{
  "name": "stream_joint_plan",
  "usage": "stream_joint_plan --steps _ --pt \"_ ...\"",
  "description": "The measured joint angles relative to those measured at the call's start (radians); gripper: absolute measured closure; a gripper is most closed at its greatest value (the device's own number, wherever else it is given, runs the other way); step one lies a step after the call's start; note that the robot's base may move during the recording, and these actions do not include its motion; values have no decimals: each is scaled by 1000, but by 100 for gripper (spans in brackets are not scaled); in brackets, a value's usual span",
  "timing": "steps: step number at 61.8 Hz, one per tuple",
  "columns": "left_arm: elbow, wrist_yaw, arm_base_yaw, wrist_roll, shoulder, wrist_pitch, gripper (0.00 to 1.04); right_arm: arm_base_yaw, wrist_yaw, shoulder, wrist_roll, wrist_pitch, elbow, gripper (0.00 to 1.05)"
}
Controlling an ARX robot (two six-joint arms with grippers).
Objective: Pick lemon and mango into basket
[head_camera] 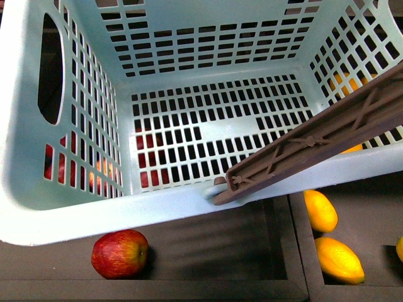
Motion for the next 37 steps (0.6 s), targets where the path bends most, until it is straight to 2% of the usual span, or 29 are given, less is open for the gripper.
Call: stream_joint_plan --steps 26,37 --pt "0 1 0 -2 0 0 101 0 0 -151 -4 -61 -89 103" --pt "0 2 0 -2 0 0 101 0 0 -163 -5 -63 -94 74"
